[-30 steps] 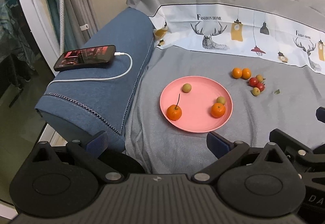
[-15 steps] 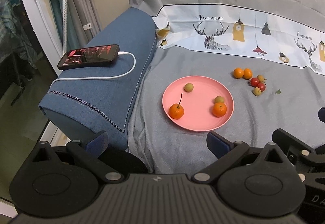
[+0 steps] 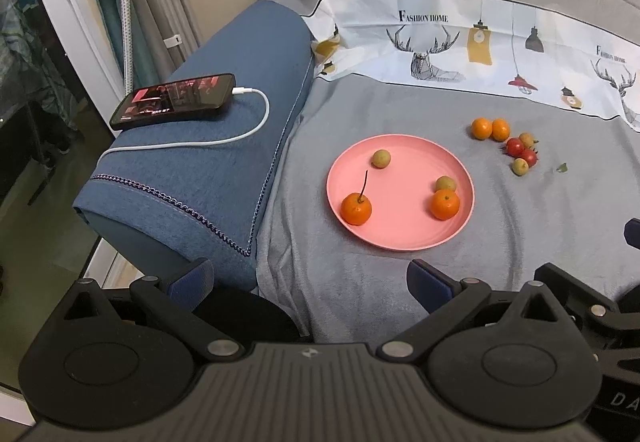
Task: Organize fruits
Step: 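Move both open tools down toward the remaining fruit cluster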
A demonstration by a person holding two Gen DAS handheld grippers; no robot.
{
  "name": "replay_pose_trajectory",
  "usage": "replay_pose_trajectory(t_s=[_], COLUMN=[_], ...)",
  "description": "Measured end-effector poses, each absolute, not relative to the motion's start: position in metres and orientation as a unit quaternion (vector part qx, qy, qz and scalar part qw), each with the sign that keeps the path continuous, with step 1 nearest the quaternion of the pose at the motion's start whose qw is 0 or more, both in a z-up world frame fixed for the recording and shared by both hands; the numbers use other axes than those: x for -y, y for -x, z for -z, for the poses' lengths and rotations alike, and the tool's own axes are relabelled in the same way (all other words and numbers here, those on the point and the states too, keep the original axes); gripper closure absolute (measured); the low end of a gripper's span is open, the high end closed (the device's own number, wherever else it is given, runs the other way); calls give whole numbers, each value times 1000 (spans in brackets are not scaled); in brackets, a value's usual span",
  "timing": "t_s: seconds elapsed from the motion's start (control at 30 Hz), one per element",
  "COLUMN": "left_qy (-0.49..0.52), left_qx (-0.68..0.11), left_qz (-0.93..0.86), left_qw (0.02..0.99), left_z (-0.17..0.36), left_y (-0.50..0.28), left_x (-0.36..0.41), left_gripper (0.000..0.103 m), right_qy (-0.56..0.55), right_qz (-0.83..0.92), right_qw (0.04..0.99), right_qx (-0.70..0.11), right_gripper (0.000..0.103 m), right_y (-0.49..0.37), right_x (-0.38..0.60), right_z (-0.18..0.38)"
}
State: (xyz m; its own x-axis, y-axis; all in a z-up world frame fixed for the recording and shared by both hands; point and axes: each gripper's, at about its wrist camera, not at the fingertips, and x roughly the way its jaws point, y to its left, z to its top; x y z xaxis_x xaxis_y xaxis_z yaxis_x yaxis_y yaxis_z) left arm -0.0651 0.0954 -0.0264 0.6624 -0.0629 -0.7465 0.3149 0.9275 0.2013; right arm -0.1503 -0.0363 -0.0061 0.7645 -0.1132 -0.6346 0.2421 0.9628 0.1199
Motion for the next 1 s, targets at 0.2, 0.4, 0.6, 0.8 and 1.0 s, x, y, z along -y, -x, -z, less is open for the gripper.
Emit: replay_pose_trajectory(t_s=[0.2, 0.4, 0.6, 0.8, 1.0], left_qy=[-165, -176, -177, -166, -195], left_qx=[-415, -429, -448, -482, -467], left_qz=[110, 119, 126, 152, 169], left_qw=[888, 878, 867, 847, 846], left_z=[34, 40, 46, 60, 82], left_y=[53, 36, 4, -45, -98], left_x=[-84, -68, -36, 19, 92], left_gripper=[0, 0, 0, 0, 0], right_qy=[-115, -136, -162, -174, -170], right_qz=[110, 144, 195, 242, 266], right_qw=[928, 921, 904, 891, 886], right_qx=[-337, -336, -343, -342, -340], right_gripper=[3, 3, 3, 3, 2], right_y=[148, 143, 137, 123, 84], right_x=[52, 74, 117, 162, 207], right_z=[16, 29, 53, 78, 114])
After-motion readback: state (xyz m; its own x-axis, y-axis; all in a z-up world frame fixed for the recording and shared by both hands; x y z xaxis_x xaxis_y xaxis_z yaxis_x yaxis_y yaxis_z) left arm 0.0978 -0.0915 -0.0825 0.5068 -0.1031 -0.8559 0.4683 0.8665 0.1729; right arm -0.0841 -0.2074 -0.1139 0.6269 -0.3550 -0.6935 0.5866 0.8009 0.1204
